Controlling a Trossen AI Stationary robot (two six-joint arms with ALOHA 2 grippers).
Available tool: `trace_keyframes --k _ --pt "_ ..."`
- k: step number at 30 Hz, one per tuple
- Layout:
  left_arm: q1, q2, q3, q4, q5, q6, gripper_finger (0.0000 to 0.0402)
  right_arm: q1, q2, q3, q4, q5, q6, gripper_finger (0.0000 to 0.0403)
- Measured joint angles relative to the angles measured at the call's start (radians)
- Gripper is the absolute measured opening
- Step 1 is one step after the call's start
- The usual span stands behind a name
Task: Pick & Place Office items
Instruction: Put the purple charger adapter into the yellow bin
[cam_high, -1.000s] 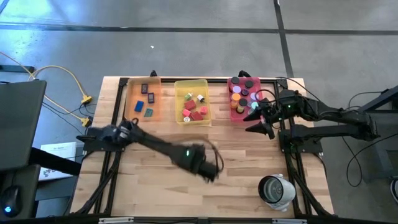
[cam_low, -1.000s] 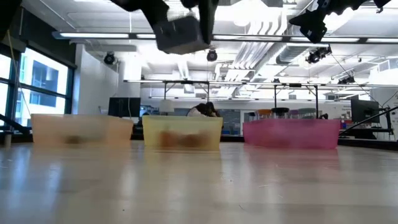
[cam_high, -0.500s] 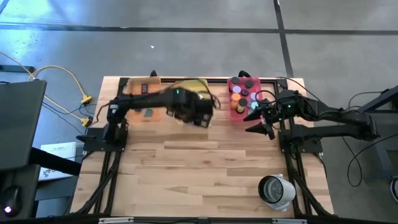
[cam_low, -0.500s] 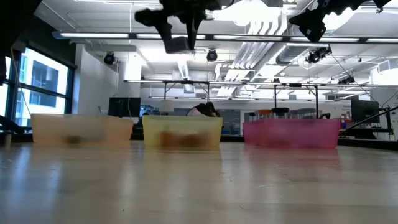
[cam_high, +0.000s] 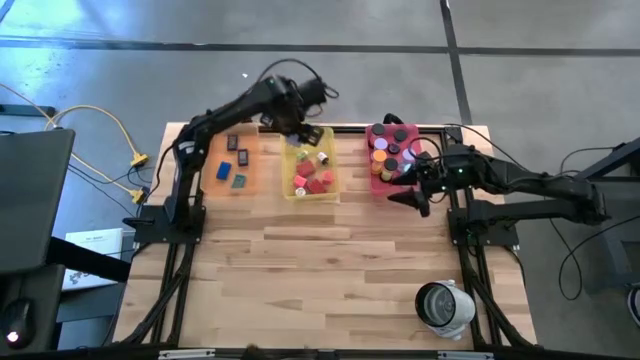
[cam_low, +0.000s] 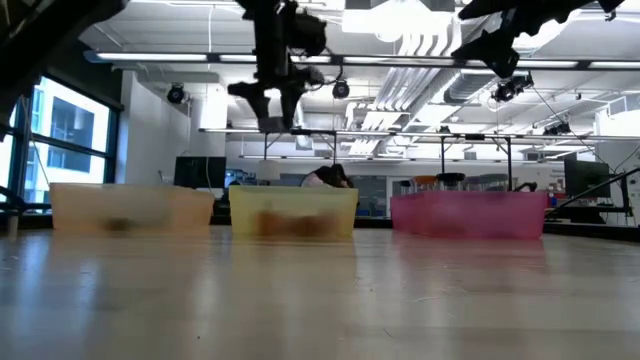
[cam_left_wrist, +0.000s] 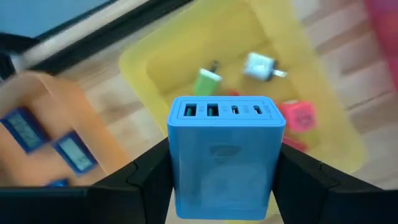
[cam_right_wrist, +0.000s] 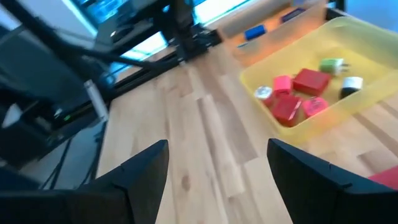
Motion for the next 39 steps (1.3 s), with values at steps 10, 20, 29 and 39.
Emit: trace_keyframes --k 10,20,29,39 --pt "0.130 0.103 -0.001 0.060 0.062 0.238 0.0213 0.000 0.109 0.000 0.112 0.060 0.101 0.0261" --pt "0.123 0.214 -0.001 0.104 0.061 0.308 0.0213 0.000 0.205 0.000 0.234 0.075 0.129 0.0261" --pt "0.129 0.287 -0.001 0.130 0.016 0.378 0.0213 0.000 0.214 0.000 0.434 0.072 0.125 0.0261" --pt "0.112 0.295 -0.001 0.110 -0.094 0.484 0.0213 0.000 0.215 0.000 0.466 0.072 0.128 0.0261"
